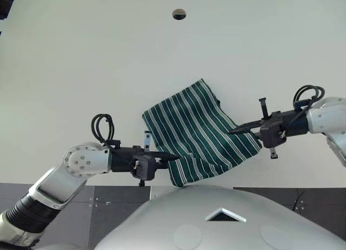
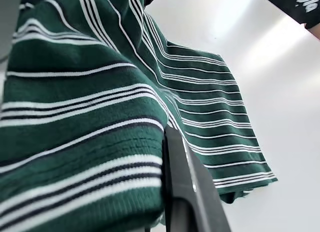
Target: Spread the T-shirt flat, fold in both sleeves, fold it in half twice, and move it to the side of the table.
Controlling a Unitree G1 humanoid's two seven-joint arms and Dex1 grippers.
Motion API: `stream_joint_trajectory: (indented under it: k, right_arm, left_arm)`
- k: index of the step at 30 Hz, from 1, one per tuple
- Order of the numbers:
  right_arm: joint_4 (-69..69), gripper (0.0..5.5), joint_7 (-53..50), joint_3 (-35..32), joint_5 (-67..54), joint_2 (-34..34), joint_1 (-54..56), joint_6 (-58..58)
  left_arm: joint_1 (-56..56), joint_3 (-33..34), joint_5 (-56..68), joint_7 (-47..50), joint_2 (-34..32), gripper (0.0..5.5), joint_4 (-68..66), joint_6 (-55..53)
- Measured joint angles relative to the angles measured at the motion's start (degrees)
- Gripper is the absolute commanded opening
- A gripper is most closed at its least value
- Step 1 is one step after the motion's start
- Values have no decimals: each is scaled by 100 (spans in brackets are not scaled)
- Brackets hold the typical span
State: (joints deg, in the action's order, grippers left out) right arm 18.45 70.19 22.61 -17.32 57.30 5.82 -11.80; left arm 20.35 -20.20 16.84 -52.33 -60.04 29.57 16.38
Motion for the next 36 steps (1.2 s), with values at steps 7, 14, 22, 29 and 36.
stream_joint_trajectory:
  k: [7,14,22,29,36]
  right_arm:
    - [-135,11,301,141,316,-527,613,452]
    - [-1096,11,164,241,920,-1362,1212,454]
    - [-2067,75,-123,339,1384,-2273,1653,59]
    - [-3257,206,-788,226,1610,-3029,1921,-303]
    - [-4219,245,-1176,-9,1599,-3470,2060,128]
  left_arm:
    - [536,539,446,-14,216,10,-197,-165]
    - [515,1178,1097,-116,803,10,-1088,-408]
    - [126,1381,1081,-323,1554,61,-2458,-373]
    - [-337,1731,1180,-354,1984,176,-3173,-866]
    - [-736,2171,1448,-246,2153,211,-3345,-1905]
